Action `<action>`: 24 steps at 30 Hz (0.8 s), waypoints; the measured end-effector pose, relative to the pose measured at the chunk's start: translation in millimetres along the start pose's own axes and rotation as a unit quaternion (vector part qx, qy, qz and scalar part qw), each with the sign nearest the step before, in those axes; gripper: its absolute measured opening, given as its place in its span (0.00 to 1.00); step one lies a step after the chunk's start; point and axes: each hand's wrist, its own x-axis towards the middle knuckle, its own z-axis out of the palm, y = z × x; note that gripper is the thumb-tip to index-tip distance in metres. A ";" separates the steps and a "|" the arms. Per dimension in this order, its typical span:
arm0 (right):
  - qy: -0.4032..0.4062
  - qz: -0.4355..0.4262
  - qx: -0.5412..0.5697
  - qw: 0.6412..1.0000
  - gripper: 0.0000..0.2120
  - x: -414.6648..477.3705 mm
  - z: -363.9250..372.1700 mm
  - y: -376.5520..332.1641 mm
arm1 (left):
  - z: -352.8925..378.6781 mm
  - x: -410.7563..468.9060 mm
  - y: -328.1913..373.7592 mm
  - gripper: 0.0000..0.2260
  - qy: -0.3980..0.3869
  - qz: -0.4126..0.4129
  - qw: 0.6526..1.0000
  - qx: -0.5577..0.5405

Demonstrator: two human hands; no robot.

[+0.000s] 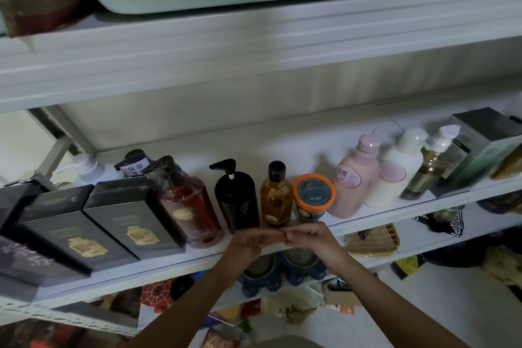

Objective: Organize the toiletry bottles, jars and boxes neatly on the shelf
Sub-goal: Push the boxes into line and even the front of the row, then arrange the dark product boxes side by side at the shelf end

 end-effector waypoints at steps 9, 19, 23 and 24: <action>0.034 -0.024 -0.007 0.999 0.10 -17.4 -43.7 -11.6 | 38.3 22.7 4.7 0.17 -0.062 0.005 0.998 0.011; 0.041 -0.006 0.011 0.999 0.09 -1.8 -57.2 -6.7 | 45.4 39.1 -4.5 0.21 -0.045 -0.006 0.999 0.023; 0.034 0.002 -0.002 0.999 0.11 5.7 -59.3 -7.3 | 42.7 43.2 -9.5 0.26 -0.054 -0.025 0.998 0.033; 0.032 0.005 -0.001 0.999 0.12 7.1 -59.5 -7.3 | 42.0 43.6 -10.6 0.27 -0.052 -0.030 0.997 0.043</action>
